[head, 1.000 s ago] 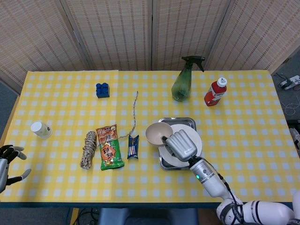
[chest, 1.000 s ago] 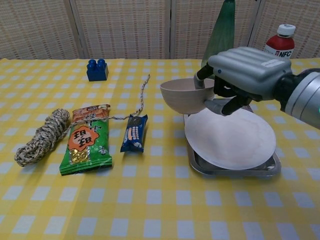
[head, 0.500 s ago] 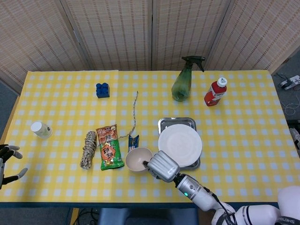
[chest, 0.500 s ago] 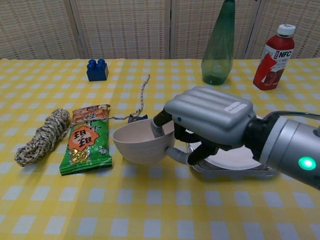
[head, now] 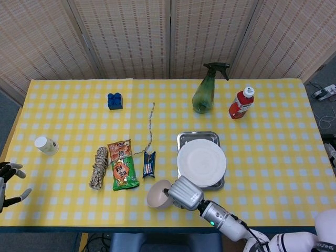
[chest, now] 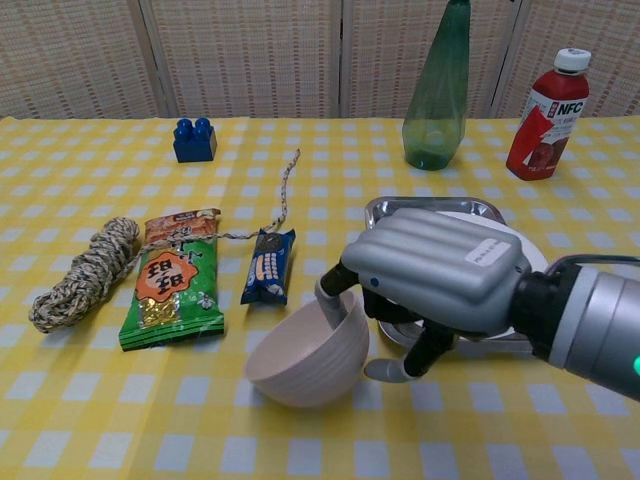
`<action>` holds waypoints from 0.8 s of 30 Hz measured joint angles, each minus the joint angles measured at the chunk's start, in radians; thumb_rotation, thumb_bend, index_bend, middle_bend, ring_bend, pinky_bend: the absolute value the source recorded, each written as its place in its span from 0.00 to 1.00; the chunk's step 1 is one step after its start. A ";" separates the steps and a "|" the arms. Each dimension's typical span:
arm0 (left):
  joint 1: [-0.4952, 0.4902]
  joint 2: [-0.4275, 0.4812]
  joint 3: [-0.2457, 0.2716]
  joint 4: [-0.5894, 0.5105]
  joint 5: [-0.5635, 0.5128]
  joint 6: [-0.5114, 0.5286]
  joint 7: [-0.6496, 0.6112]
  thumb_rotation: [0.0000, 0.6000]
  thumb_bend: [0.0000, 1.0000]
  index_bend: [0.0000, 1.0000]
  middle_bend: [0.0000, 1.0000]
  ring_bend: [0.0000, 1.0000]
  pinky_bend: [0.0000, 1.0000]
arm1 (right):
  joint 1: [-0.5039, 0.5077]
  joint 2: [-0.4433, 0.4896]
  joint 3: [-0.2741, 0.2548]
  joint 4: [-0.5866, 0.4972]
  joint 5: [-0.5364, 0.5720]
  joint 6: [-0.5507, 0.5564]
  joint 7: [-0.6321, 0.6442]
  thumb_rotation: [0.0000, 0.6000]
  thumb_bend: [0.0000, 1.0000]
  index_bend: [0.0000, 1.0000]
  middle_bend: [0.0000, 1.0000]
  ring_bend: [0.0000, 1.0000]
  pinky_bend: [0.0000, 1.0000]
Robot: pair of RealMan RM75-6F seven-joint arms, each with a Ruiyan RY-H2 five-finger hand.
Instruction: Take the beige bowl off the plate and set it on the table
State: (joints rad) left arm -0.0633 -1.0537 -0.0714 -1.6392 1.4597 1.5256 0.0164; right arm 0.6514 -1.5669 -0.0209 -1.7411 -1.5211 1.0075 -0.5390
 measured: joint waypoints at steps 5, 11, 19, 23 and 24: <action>0.001 0.001 0.001 -0.003 0.002 0.001 0.002 1.00 0.00 0.60 0.35 0.22 0.44 | -0.015 0.040 -0.002 -0.030 -0.005 0.026 -0.012 1.00 0.00 0.20 0.96 1.00 1.00; 0.001 0.000 0.005 -0.007 0.009 0.001 0.014 1.00 0.00 0.61 0.35 0.22 0.44 | -0.073 0.141 -0.013 -0.081 -0.021 0.125 -0.025 1.00 0.00 0.22 0.80 0.88 1.00; -0.003 -0.013 0.020 -0.015 0.023 -0.013 0.053 1.00 0.00 0.60 0.35 0.22 0.44 | -0.193 0.298 -0.030 -0.107 -0.021 0.283 -0.040 1.00 0.00 0.47 0.57 0.60 0.56; -0.005 -0.019 0.028 -0.020 0.027 -0.023 0.064 1.00 0.00 0.60 0.35 0.22 0.44 | -0.268 0.341 -0.039 -0.086 -0.005 0.370 -0.022 1.00 0.00 0.48 0.53 0.55 0.43; -0.006 -0.019 0.029 -0.022 0.029 -0.023 0.064 1.00 0.00 0.60 0.35 0.22 0.44 | -0.294 0.352 -0.041 -0.075 0.003 0.396 -0.011 1.00 0.00 0.49 0.53 0.55 0.43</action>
State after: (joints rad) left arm -0.0688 -1.0729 -0.0429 -1.6614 1.4885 1.5026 0.0808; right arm 0.3579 -1.2149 -0.0620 -1.8157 -1.5181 1.4039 -0.5497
